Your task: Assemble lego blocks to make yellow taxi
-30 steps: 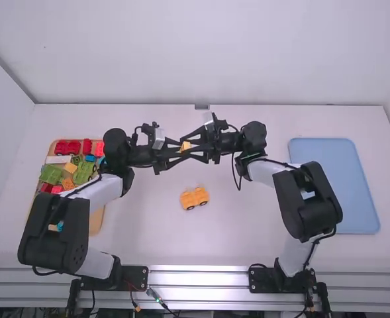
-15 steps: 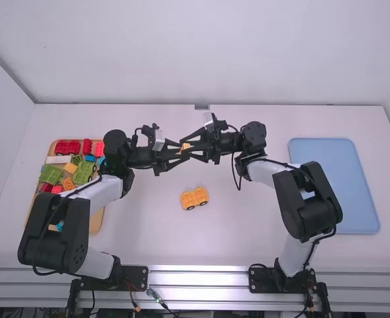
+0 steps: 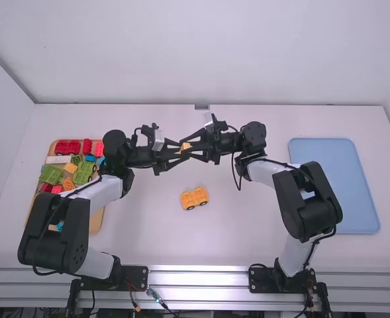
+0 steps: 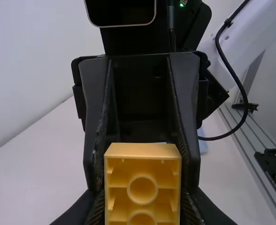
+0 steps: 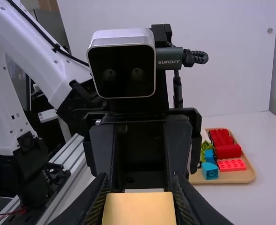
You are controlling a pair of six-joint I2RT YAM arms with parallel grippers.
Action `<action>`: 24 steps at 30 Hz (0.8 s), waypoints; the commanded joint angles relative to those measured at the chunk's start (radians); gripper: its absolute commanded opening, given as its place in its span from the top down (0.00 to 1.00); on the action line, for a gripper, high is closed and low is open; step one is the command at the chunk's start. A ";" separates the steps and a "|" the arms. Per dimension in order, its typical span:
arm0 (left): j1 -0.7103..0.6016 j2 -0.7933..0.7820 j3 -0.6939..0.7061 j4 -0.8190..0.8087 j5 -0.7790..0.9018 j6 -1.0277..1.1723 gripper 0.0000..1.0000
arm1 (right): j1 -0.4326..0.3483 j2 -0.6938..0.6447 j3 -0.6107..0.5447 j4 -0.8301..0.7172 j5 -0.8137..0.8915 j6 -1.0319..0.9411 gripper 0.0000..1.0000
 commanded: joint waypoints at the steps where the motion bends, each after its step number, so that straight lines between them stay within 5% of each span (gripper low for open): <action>1: -0.004 0.001 -0.008 0.004 0.035 0.017 0.74 | 0.004 0.003 0.029 0.000 0.020 0.006 0.70; 3: -0.004 0.001 -0.008 0.004 0.035 0.016 0.40 | 0.003 0.003 0.029 0.001 0.020 0.006 0.71; 5: -0.004 0.001 -0.008 0.004 0.035 0.017 0.26 | 0.000 0.003 0.029 0.000 0.022 0.005 0.71; 6: -0.004 0.001 -0.008 0.003 0.035 0.017 0.03 | -0.003 0.003 0.029 0.000 0.033 0.006 0.71; 16: 0.013 0.001 -0.009 -0.184 -0.097 0.057 0.02 | -0.088 0.003 0.062 -0.021 0.106 -0.008 0.73; 22: 0.040 0.001 -0.003 -0.311 -0.101 0.160 0.01 | -0.116 0.002 0.140 -0.337 0.221 -0.193 0.73; 24: 0.055 0.001 -0.002 -0.330 -0.163 0.141 0.01 | -0.108 0.002 0.197 -0.552 0.296 -0.300 0.74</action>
